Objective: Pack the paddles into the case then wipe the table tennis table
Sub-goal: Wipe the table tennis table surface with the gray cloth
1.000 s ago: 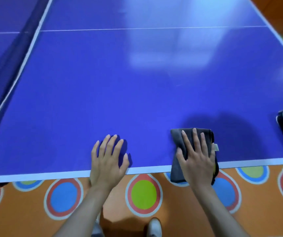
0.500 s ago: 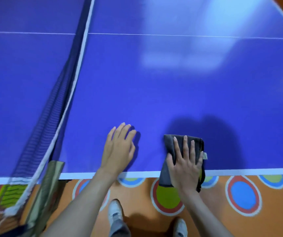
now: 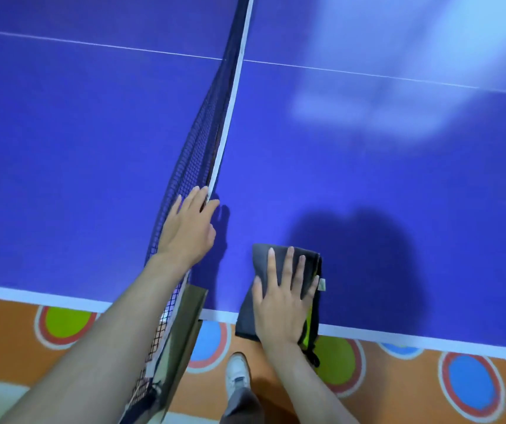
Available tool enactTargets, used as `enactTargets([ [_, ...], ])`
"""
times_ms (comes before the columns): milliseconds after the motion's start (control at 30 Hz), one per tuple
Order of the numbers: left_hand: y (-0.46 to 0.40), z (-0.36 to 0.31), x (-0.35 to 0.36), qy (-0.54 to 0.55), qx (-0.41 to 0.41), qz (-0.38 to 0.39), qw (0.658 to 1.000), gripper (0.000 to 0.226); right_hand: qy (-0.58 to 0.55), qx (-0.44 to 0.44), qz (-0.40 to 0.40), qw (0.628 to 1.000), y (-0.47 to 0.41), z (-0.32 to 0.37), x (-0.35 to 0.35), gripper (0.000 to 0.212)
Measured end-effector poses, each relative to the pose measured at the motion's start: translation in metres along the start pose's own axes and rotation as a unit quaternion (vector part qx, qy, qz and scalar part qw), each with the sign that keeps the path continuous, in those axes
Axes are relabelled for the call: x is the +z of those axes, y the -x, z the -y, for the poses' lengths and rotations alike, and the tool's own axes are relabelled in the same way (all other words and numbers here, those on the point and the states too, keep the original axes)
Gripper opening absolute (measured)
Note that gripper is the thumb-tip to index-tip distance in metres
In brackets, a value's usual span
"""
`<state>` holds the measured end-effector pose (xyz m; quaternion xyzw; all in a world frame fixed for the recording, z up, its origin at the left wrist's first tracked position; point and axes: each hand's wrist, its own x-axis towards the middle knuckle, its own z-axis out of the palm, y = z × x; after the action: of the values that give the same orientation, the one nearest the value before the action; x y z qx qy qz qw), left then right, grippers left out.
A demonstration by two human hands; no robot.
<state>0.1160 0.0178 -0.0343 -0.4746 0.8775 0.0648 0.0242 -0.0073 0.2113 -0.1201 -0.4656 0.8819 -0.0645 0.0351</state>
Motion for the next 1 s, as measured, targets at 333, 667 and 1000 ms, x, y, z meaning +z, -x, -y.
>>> enactTargets([
  [333, 0.009, 0.053, -0.004, 0.027, 0.007, -0.050, 0.998, 0.049, -0.022, -0.137, 0.007, 0.990, -0.035, 0.091, 0.010, 0.062],
  [667, 0.002, 0.011, 0.016, -0.003, 0.021, -0.051, 0.998, 0.050, -0.047, -0.191, 0.015, 0.980, -0.068, 0.017, -0.002, 0.063],
  [1000, -0.033, -0.126, 0.042, 0.020, 0.059, -0.084, 0.995, 0.034, -0.020, -0.103, -0.008, 0.994, -0.110, -0.173, -0.034, 0.062],
])
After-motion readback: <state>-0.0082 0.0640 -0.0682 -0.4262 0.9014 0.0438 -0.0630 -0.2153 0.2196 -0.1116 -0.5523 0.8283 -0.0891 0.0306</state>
